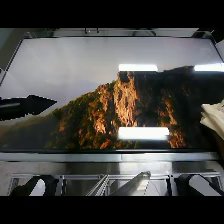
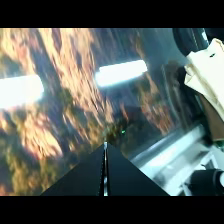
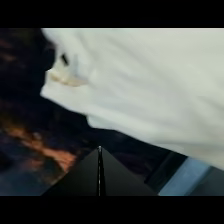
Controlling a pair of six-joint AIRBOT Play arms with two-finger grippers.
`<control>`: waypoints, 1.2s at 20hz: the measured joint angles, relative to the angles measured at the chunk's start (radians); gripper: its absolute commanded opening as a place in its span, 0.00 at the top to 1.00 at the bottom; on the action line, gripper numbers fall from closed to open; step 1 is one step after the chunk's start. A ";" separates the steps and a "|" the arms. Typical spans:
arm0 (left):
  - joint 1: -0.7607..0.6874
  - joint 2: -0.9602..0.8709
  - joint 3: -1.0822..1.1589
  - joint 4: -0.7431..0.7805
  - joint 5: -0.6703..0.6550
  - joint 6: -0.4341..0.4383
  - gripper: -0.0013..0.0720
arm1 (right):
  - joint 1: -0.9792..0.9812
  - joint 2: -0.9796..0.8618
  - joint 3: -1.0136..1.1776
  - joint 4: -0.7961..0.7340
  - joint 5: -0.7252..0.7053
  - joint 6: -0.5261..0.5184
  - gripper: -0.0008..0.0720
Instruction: Fold the shirts.
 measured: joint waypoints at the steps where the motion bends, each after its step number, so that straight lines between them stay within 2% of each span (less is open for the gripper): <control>1: 0.000 0.031 -0.011 -0.001 0.004 0.003 0.95 | 0.054 0.014 0.009 0.024 0.001 -0.011 0.96; 5: 0.000 0.192 -0.126 0.001 0.012 0.010 0.95 | 0.315 0.105 -0.003 0.076 -0.010 -0.065 0.97; 7: 0.000 0.303 -0.205 0.003 0.008 0.010 0.95 | 0.464 0.187 -0.081 0.086 -0.043 -0.087 0.97; 13: 0.000 0.623 -0.417 0.002 0.008 -0.058 0.94 | 0.884 0.548 -0.589 0.096 -0.277 -0.108 0.96; 17: 0.000 0.751 -0.486 0.000 -0.003 -0.108 0.94 | 0.986 0.668 -0.766 0.096 -0.393 -0.108 0.96; 24: 0.000 0.816 -0.510 0.000 -0.016 -0.131 0.94 | 1.019 0.706 -0.823 0.096 -0.441 -0.108 0.96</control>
